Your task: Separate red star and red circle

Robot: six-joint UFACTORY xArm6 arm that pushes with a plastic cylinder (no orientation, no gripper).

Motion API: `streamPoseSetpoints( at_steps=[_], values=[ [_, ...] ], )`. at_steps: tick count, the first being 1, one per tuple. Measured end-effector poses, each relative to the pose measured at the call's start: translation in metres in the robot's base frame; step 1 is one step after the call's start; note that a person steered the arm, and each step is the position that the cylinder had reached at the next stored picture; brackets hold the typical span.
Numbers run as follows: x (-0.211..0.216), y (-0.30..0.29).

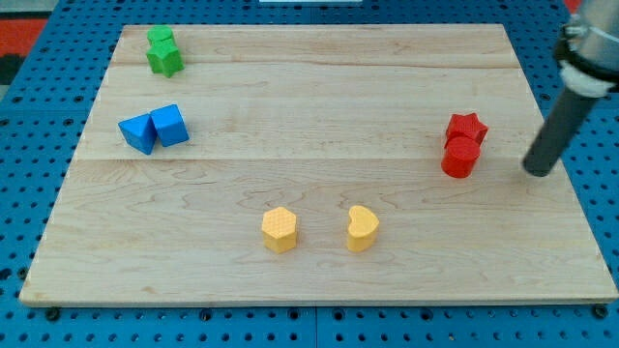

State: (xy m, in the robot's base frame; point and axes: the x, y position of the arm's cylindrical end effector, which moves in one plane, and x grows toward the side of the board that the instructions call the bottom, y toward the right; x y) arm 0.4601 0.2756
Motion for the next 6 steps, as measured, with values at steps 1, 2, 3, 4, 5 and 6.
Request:
streamPoseSetpoints(
  at_steps=[1, 2, 3, 4, 5, 6],
  values=[
    [-0.040, -0.018],
    [-0.047, -0.077],
    [-0.043, -0.093],
    [-0.004, -0.087],
    [0.014, -0.064],
    [-0.010, -0.066]
  ],
)
